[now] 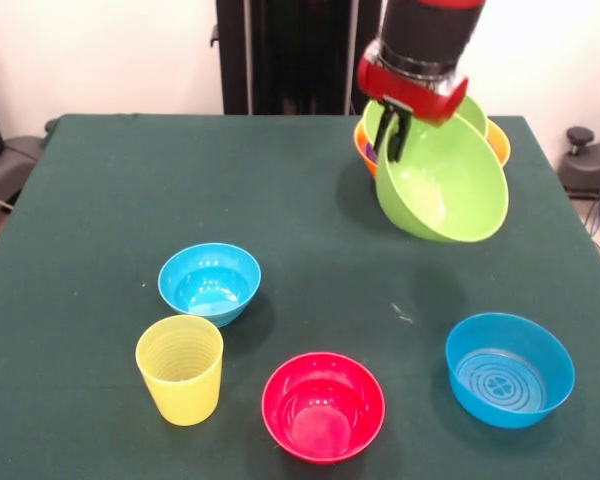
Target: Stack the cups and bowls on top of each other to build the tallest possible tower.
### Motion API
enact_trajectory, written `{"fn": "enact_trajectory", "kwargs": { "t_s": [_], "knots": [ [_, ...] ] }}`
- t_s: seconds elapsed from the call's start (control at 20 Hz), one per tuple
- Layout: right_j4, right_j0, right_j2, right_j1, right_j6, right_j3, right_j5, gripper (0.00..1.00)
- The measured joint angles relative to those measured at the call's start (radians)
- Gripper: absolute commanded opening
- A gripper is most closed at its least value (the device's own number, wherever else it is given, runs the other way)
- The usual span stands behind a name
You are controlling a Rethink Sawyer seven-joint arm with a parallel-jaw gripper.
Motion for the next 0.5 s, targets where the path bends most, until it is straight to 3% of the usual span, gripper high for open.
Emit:
{"fn": "enact_trajectory", "kwargs": {
  "t_s": [0.5],
  "knots": [
    [0.000, -0.003, 0.000, -0.121, 0.000, 0.101, 0.012, 0.00]
  ]
}}
